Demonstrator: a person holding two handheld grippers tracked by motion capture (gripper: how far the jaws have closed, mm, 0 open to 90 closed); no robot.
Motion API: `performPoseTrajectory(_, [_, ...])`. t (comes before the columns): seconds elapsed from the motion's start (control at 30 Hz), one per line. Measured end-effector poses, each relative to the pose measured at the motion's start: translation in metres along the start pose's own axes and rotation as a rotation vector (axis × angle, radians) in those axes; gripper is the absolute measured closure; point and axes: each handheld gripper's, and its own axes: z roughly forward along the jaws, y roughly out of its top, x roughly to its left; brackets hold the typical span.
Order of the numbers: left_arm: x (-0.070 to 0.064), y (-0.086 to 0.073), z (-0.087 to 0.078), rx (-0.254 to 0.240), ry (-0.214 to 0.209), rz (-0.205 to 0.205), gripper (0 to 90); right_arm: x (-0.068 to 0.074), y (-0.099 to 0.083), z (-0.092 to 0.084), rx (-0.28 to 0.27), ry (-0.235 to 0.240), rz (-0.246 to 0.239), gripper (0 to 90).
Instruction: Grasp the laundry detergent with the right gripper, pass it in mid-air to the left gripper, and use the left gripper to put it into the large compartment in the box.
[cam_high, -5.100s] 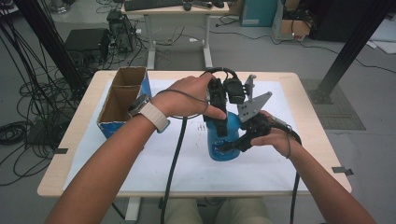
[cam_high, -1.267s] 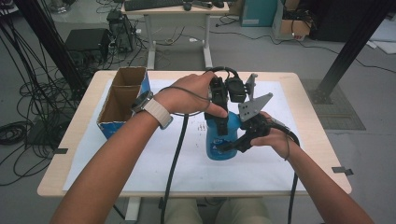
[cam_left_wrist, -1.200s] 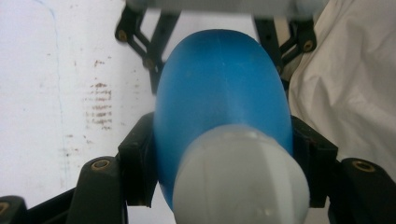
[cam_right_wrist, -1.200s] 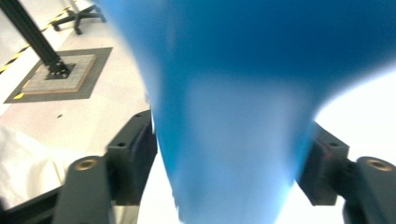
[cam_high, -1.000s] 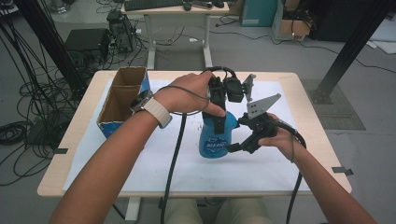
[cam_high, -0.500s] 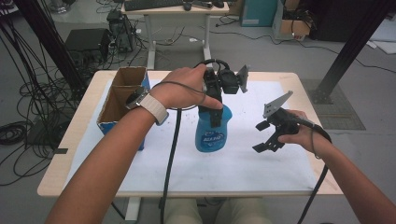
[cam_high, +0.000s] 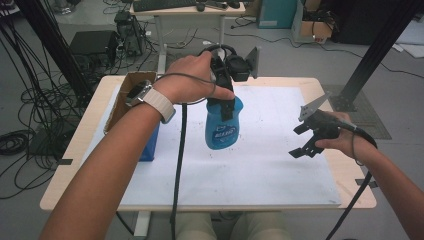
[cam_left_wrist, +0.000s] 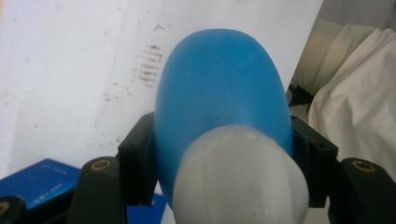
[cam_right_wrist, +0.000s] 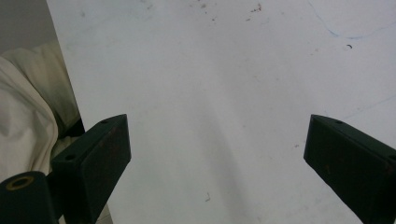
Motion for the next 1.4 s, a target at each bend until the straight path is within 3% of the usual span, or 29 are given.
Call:
performPoseTrajectory(0.13, [0.005,-0.004,-0.011,-0.001,0.005,-0.036,37.5,-0.002,-0.004,-0.005,0.011,-0.017,0.011,7.2])
performPoseTrajectory(0.17, [0.005,-0.006,-0.014,0.005,-0.001,-0.071,37.5,-0.003,-0.005,-0.006,0.013,-0.019,0.011,7.2])
performPoseTrajectory(0.23, [0.009,-0.008,-0.022,0.003,0.011,-0.08,37.4,-0.003,-0.007,-0.008,0.018,-0.027,0.027,7.2])
performPoseTrajectory(0.43, [0.021,-0.019,-0.04,-0.013,0.028,-0.226,37.4,-0.006,-0.014,-0.012,0.038,-0.044,0.039,7.2])
performPoseTrajectory(0.67, [0.034,-0.033,-0.055,-0.024,0.03,-0.339,37.4,-0.009,-0.02,-0.014,0.046,-0.051,0.046,7.2])
performPoseTrajectory(0.77, [0.038,-0.037,-0.06,-0.003,0.049,-0.38,37.4,-0.009,-0.021,-0.014,0.038,-0.058,0.058,7.2])
performPoseTrajectory(0.8, [0.039,-0.038,-0.062,0.008,0.053,-0.387,37.4,-0.009,-0.023,-0.013,0.012,-0.059,0.066,7.2])
performPoseTrajectory(0.87, [0.042,-0.041,-0.065,0.01,0.049,-0.432,37.4,-0.01,-0.023,-0.013,0.012,-0.058,0.065,7.2])
performPoseTrajectory(0.9, [0.043,-0.043,-0.066,0.011,0.046,-0.449,37.4,-0.006,-0.023,-0.015,0.036,-0.06,0.114,7.2])
performPoseTrajectory(1.17, [0.057,-0.058,-0.08,0.019,0.042,-0.566,37.4,-0.008,-0.023,-0.013,0.038,-0.057,0.111,7.2])
performPoseTrajectory(1.23, [0.06,-0.062,-0.082,0.001,0.044,-0.613,37.4,-0.013,-0.024,-0.011,0.012,-0.056,0.06,7.2])
performPoseTrajectory(1.33, [0.066,-0.071,-0.087,-0.003,0.049,-0.662,37.4,-0.013,-0.023,-0.01,0.012,-0.055,0.066,7.2])
performPoseTrajectory(1.4, [0.068,-0.076,-0.089,-0.01,0.064,-0.718,37.4,-0.014,-0.023,-0.01,0.011,-0.055,0.067,7.3])
